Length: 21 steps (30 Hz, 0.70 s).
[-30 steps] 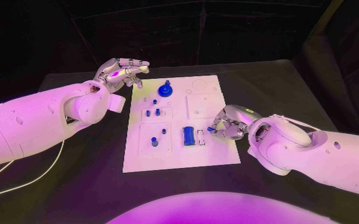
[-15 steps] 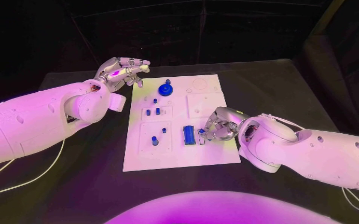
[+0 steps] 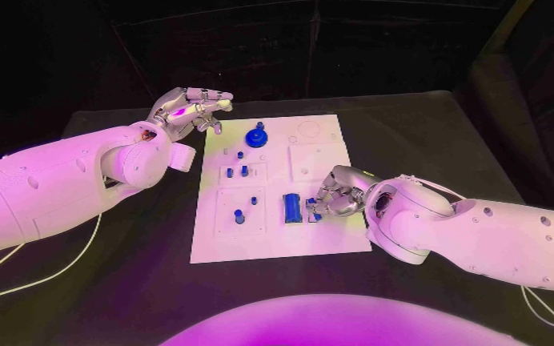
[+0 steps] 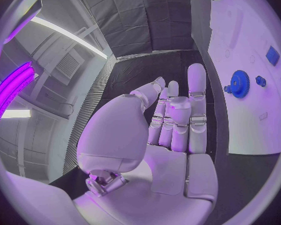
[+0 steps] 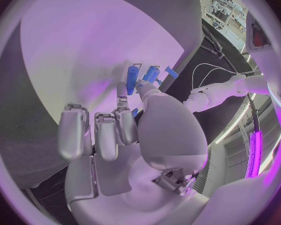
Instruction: Assemble the parts on the task board
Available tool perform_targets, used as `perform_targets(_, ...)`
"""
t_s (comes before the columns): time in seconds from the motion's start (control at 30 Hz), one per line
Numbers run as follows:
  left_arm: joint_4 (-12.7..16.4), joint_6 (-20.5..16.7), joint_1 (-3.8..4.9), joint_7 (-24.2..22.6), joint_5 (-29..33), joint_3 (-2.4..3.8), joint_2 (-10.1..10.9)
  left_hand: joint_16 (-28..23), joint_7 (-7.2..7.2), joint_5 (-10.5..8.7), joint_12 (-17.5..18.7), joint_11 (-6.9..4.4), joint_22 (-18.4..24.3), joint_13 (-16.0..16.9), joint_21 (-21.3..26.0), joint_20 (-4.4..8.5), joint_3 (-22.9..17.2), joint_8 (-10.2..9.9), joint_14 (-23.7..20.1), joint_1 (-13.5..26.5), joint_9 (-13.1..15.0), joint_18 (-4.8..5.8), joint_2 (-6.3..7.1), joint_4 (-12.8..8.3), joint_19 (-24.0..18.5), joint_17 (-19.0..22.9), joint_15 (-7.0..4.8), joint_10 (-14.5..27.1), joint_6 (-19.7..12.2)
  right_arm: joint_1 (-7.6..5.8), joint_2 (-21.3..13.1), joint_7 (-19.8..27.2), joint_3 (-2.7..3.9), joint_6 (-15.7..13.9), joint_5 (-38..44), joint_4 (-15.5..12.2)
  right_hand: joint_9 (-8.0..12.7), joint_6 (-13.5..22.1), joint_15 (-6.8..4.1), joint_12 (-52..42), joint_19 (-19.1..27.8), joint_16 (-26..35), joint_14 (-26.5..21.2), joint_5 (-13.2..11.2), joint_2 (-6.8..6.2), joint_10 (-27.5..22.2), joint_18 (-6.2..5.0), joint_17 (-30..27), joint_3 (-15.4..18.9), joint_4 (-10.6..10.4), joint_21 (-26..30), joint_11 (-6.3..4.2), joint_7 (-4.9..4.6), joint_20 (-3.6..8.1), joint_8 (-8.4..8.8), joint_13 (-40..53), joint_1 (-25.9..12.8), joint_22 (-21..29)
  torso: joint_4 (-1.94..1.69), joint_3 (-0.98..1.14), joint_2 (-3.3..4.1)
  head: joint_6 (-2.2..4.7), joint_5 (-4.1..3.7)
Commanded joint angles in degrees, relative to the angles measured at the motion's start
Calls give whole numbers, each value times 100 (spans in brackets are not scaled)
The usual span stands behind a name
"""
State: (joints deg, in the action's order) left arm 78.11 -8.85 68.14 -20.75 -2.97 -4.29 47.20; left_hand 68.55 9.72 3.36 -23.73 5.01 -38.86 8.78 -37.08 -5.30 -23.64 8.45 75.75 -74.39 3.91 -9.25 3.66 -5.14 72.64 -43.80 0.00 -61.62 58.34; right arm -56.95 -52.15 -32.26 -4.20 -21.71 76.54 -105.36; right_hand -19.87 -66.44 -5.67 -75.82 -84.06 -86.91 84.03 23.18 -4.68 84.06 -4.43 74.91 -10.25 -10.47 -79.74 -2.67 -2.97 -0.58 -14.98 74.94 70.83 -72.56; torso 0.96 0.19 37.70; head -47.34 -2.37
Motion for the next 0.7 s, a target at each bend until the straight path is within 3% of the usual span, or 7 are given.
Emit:
perform_targets(0.03, 8, 90, 6, -7, 2, 1, 1, -9, -11, 8, -19, -8, 9, 10, 35, -48, 6, 27, -31, 3, -1, -119, -54, -12, 4, 8, 13, 47, -42, -1, 27, -62, -5, 66, -77, 18, -22, -209, -57, -50, -103, -51, 513, 16, 0, 74, 108, 1113, 30, -49, -48, -16, 173, 48, -44, 387, -71, -49, 1, 0, 0, 3, -8)
perform_targets(0.6, 15, 100, 6, 10, 2, 1, 11, -9, -11, 8, -19, -8, 9, 10, 35, -48, 6, 27, -31, 3, -1, -119, -54, -12, 4, 8, 13, 47, -42, -1, 107, -64, -5, 155, -51, 56, -140, -221, -77, -194, -126, -85, 523, -23, -37, 148, 121, 1164, 216, -128, -92, -42, 202, 68, -158, 512, -209, -120, 0, 0, -2, -25, 0)
perform_targets(0.7, 16, 103, 6, 11, 2, 1, 11, -9, -11, 8, -19, -8, 9, 10, 35, -48, 6, 27, -31, 3, -1, -119, -54, -12, 4, 8, 13, 47, -42, -1, 109, -36, -5, 216, -47, 54, -190, -199, -80, -198, -126, -87, 523, 167, -133, 152, 123, 1167, 394, -186, -94, -43, 204, 70, -196, 523, -315, -126, -3, 1, -1, -28, 6)
